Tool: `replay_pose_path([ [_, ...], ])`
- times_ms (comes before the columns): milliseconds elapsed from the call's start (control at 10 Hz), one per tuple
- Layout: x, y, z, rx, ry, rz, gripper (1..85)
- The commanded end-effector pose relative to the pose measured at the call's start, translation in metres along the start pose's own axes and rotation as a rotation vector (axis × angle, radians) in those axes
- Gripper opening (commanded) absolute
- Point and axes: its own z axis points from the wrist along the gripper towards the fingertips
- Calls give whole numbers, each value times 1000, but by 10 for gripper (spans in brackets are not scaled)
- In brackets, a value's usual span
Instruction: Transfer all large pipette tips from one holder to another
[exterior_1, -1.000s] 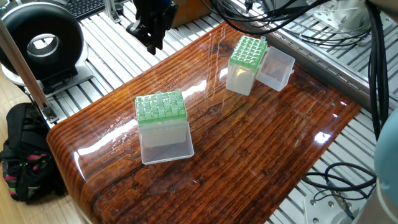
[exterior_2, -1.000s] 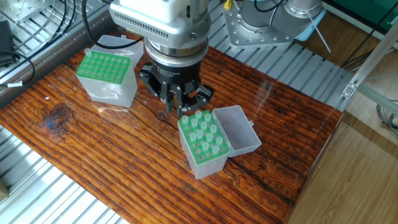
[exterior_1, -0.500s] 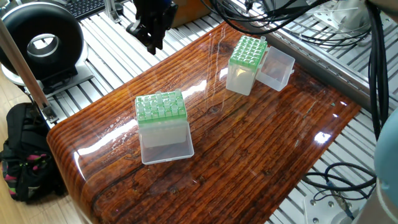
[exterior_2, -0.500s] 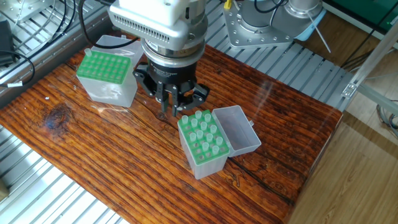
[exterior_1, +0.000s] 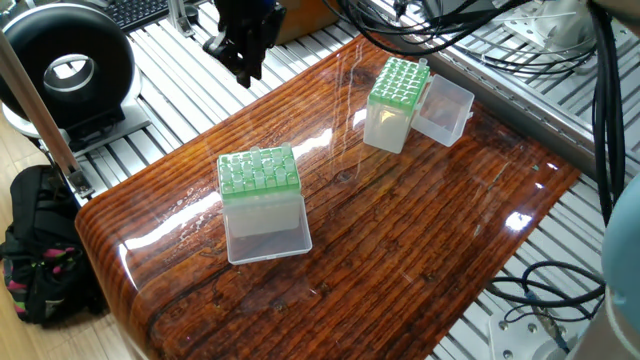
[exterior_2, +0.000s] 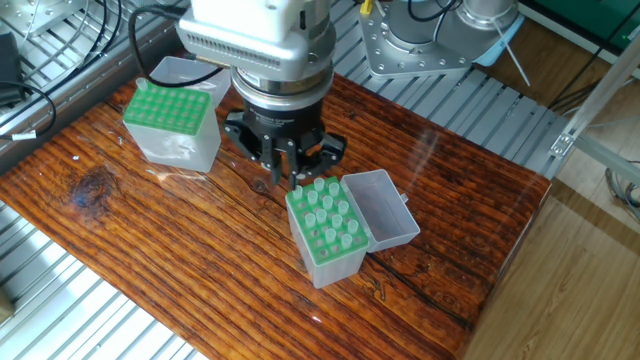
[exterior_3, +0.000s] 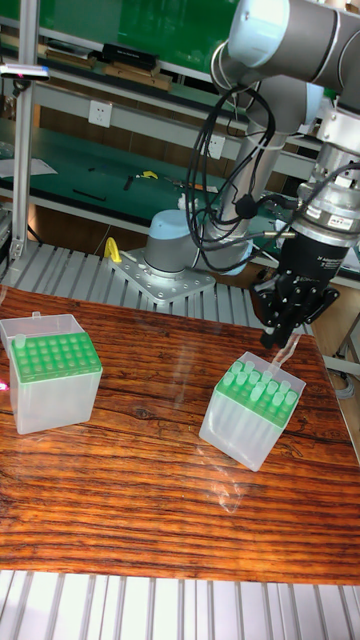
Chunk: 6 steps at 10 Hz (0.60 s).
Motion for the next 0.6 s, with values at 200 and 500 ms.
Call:
replay_pose_path([
  [200,-11,56,17,-32,-18,-109,267],
  [500,-26,118,32,-58,-35,-21,267],
])
